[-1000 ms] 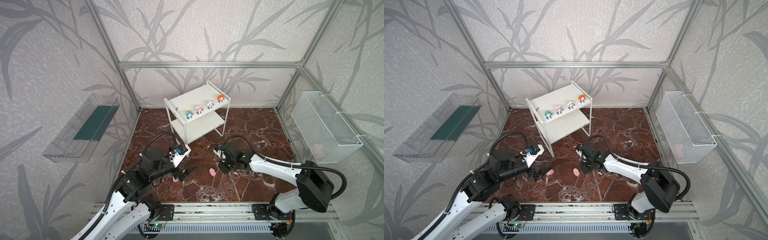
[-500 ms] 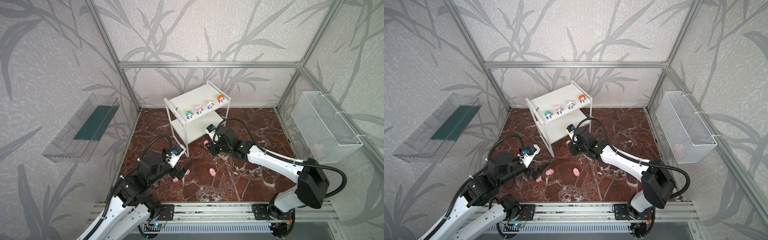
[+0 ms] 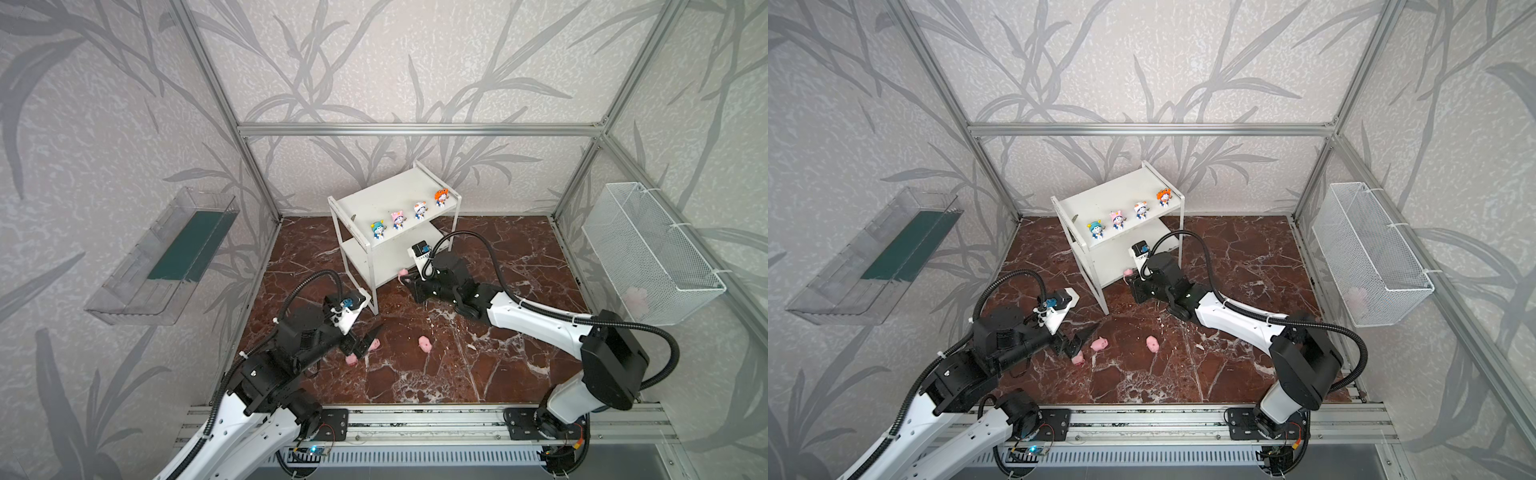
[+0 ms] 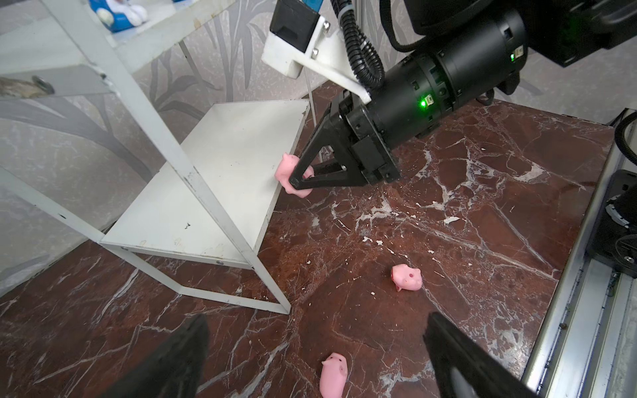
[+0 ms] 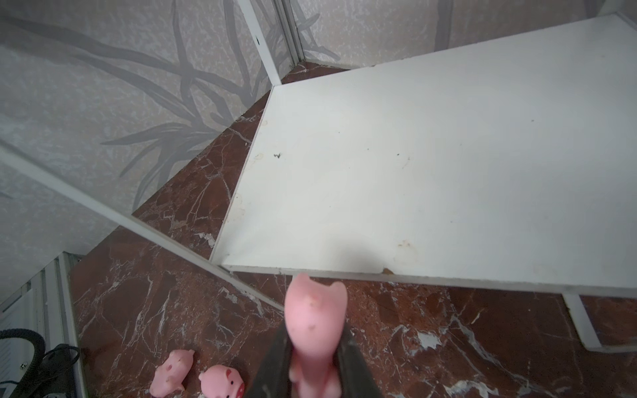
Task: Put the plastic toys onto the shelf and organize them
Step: 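Lower the held pink pig onto the shelf's lower tier with the right gripper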
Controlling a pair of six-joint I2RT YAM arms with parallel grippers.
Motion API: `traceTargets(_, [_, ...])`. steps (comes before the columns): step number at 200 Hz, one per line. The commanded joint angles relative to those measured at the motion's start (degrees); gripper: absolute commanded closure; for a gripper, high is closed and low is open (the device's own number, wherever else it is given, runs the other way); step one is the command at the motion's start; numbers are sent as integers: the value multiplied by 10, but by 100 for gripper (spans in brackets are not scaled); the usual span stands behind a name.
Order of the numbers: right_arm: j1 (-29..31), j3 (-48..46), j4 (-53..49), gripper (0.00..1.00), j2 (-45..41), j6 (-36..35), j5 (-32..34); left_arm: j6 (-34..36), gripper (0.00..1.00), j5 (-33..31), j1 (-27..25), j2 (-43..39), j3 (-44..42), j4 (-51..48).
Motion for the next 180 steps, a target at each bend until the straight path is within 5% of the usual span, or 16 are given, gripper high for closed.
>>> traceTargets(1, [-1,-5,58,78,16,16,-4,2,1,4,-2,-5,-6,10])
traceTargets(180, [-1,17,130,76,82,38,-34,3,1,11,-1,-5,-9,14])
